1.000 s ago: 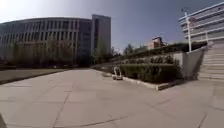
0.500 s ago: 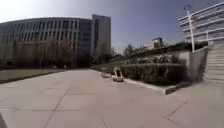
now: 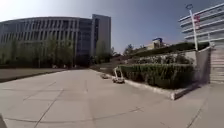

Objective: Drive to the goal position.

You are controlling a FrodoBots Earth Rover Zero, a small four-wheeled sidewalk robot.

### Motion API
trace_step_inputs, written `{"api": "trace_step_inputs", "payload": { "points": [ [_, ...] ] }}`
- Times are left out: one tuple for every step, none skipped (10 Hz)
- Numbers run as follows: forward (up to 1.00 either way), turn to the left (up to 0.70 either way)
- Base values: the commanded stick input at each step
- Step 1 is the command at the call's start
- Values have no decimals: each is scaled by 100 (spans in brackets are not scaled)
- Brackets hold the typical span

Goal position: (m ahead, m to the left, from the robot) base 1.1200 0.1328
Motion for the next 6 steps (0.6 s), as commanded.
{"api": "trace_step_inputs", "payload": {
  "points": [
    [70,0],
    [70,0],
    [70,0],
    [70,0],
    [70,0],
    [70,0]
  ]
}}
